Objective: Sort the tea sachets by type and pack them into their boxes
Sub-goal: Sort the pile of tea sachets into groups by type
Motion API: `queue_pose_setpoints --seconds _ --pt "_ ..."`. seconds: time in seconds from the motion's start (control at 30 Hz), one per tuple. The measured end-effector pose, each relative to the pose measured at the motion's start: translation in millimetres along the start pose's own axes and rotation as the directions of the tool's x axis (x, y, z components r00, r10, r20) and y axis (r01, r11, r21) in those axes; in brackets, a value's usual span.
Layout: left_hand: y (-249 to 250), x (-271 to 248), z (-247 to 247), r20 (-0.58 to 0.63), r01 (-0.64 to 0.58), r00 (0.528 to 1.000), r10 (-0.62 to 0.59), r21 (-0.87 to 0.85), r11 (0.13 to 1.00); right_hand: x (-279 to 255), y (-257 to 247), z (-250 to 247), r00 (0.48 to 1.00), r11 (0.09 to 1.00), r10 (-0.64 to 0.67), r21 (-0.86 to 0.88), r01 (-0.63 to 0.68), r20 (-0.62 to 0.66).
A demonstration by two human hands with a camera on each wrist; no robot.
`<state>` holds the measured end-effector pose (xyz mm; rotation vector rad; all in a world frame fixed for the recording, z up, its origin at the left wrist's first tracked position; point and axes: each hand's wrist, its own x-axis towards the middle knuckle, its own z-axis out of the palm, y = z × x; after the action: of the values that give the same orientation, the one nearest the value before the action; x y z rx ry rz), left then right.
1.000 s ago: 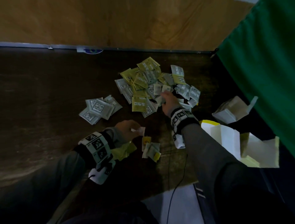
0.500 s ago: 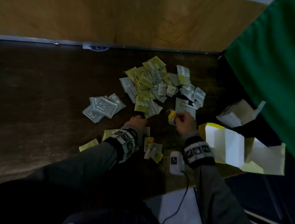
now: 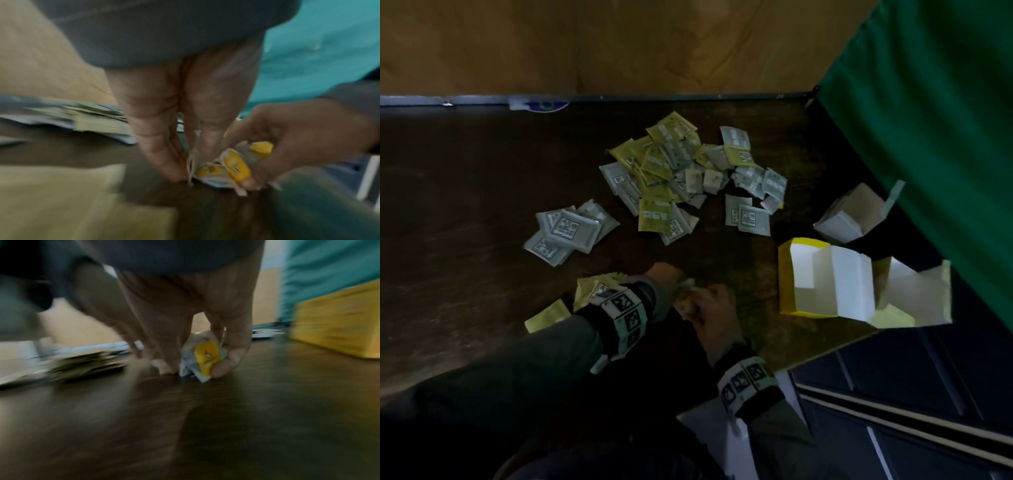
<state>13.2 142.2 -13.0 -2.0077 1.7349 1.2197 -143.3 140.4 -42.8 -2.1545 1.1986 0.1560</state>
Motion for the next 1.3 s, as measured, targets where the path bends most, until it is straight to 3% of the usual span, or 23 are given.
queue_pose_setpoints --seconds 0.1,0.17,0.23,0.3,0.33,0.4,0.5,0.6,0.73,0.8,0.9,1.0,1.07,1.17,1.3 --pt "17 -3 3 0.021 -0.132 0.991 0.132 0.011 0.991 -7 20 -15 0.995 0.995 0.073 0.079 -0.067 -0.071" --pt "14 -1 -6 -0.019 -0.131 0.991 0.130 -0.072 0.989 -12 29 -24 0.983 0.995 0.079 0.068 -0.068 -0.165" --pt "4 4 -22 -0.194 -0.100 0.979 0.064 -0.181 0.978 -17 39 -27 0.955 0.993 0.117 0.060 -0.105 -0.271" --pt "-11 10 -39 -0.384 -0.039 0.922 -0.052 -0.225 0.974 -23 47 -27 0.923 0.976 0.218 0.056 -0.211 -0.316" --pt "-18 13 -47 -0.423 0.021 0.899 -0.115 -0.221 0.975 -27 49 -26 0.905 0.959 0.284 0.085 -0.271 -0.315" --pt "-31 21 -53 -0.415 0.123 0.891 -0.184 -0.170 0.978 -32 57 -16 0.873 0.918 0.393 0.185 -0.352 -0.287" --pt "-39 35 -44 -0.346 0.186 0.917 -0.201 -0.076 0.980 -38 63 0 0.873 0.883 0.448 0.250 -0.397 -0.195" --pt "-31 36 -46 -0.314 0.205 0.929 -0.196 -0.006 0.979 -41 61 4 0.878 0.886 0.445 0.233 -0.402 -0.179" --pt "-11 33 -55 -0.323 0.201 0.939 -0.117 0.240 0.950 -40 59 5 0.888 0.890 0.432 0.233 -0.392 -0.158" --pt "-9 31 -60 -0.279 0.171 0.955 -0.098 0.250 0.953 -41 59 1 0.893 0.888 0.430 0.238 -0.393 -0.132" --pt "-14 22 -73 -0.285 0.151 0.948 -0.139 0.019 0.988 -41 54 -13 0.900 0.881 0.420 0.291 -0.373 -0.118" --pt "-15 13 -76 -0.343 0.106 0.918 -0.199 -0.272 0.956 -33 38 -34 0.905 0.909 0.334 0.344 -0.236 -0.264" --pt "-15 5 -72 -0.369 0.033 0.903 -0.219 -0.449 0.893 -18 27 -51 0.910 0.920 0.283 0.354 -0.168 -0.303" --pt "-15 -9 -67 -0.348 -0.079 0.908 -0.233 -0.689 0.721 18 17 -85 0.930 0.925 0.232 0.361 -0.121 -0.284" --pt "-19 -13 -65 -0.338 -0.105 0.893 -0.298 -0.800 0.591 75 6 -130 0.936 0.965 0.214 0.211 -0.158 -0.278"
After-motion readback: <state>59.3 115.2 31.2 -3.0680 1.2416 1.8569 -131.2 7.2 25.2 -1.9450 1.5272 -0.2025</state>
